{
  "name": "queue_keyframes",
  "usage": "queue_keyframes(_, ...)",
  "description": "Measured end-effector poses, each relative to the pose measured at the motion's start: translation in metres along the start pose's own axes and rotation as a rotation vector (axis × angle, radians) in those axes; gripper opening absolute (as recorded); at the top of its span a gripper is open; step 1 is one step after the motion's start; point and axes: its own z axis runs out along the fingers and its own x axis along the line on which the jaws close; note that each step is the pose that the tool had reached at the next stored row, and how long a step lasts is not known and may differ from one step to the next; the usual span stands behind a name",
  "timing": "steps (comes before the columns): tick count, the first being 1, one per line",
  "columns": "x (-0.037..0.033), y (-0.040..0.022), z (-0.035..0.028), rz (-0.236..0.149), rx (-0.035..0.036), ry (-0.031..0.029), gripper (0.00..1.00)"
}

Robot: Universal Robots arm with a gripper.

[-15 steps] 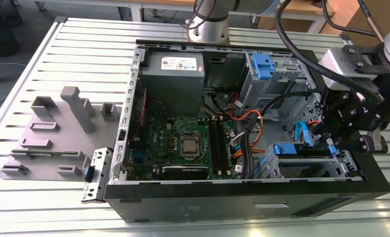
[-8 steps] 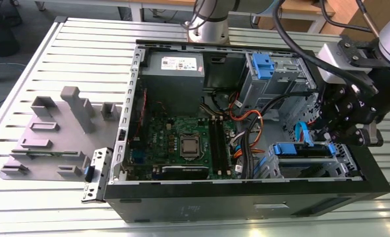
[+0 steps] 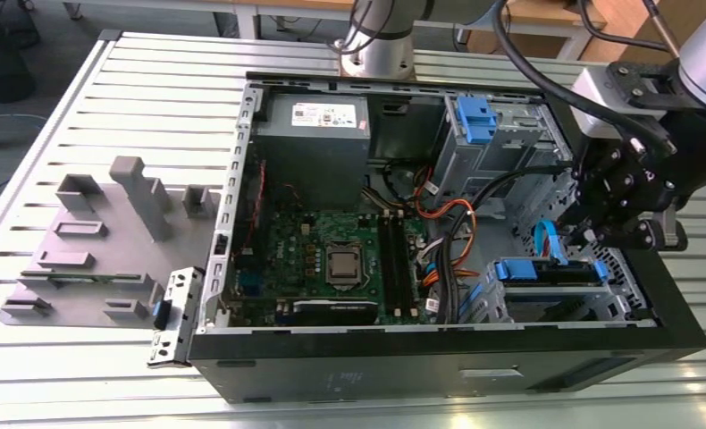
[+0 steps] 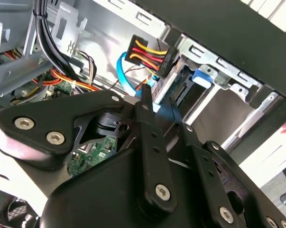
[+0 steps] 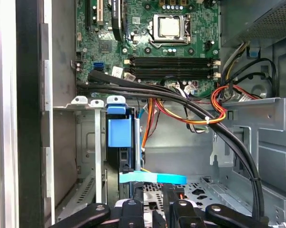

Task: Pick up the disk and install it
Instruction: 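Insert the second disk wire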

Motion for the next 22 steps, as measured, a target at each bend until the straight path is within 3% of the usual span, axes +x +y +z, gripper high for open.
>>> queue_keyframes(18,-0.0056,-0.025,0.0032,0.0,0.0001,0.001,0.31)
queue_keyframes(22,-0.0061,-0.0267,0.0044,0.0,0.0001,0.0023,0.31)
